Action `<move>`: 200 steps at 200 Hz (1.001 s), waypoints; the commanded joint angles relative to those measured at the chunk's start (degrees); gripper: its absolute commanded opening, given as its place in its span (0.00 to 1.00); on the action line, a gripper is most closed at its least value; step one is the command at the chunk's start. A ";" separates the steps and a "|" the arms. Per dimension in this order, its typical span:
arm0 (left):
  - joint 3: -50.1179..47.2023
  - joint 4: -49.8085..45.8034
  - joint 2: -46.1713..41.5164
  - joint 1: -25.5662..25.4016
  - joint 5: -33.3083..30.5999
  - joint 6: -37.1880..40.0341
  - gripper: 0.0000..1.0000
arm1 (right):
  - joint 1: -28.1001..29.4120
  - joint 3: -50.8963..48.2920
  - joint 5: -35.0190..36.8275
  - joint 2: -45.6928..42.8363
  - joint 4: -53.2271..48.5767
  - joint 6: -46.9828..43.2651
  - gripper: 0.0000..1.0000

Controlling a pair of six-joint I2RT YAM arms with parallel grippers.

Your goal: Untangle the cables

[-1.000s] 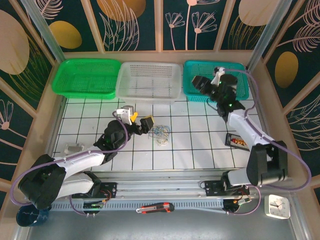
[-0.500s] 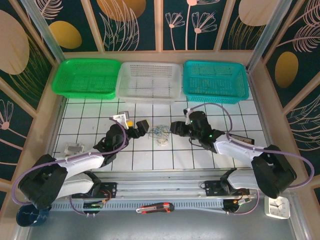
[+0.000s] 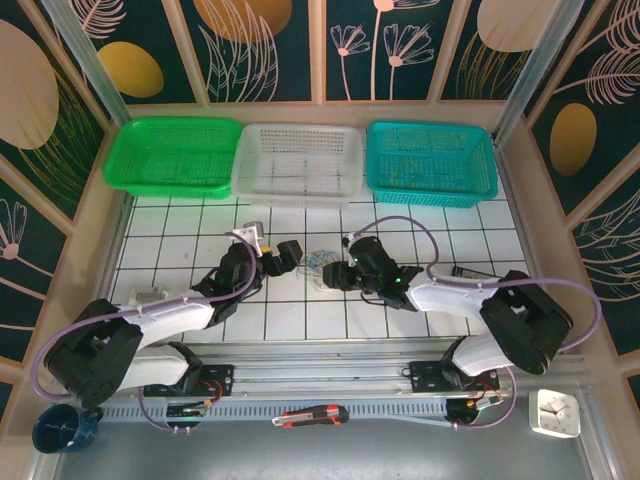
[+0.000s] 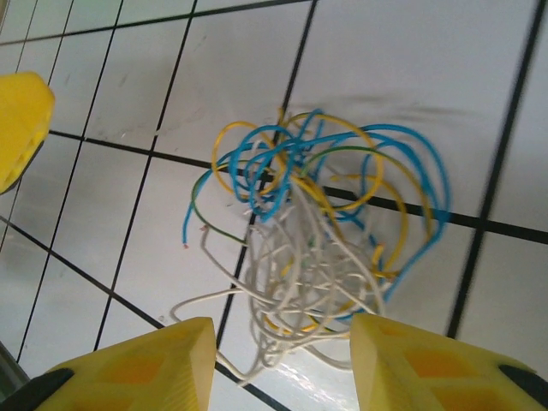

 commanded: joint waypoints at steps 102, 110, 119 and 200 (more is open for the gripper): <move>1.42 -6.56 -5.46 -0.30 -7.07 -2.60 0.99 | -1.43 7.79 -11.35 -2.76 3.67 -0.64 0.41; 1.28 -6.39 -5.55 -0.28 -6.95 -2.54 0.99 | -2.68 8.58 -9.89 -4.17 1.26 -1.85 0.41; 1.18 -6.10 -5.47 -0.30 -6.65 -2.30 0.99 | -4.70 9.47 -7.73 -5.37 -1.55 -3.35 0.41; 1.87 -5.77 -2.50 -0.29 -1.24 -0.98 0.99 | -7.04 13.22 -1.91 0.27 -8.29 -8.92 0.36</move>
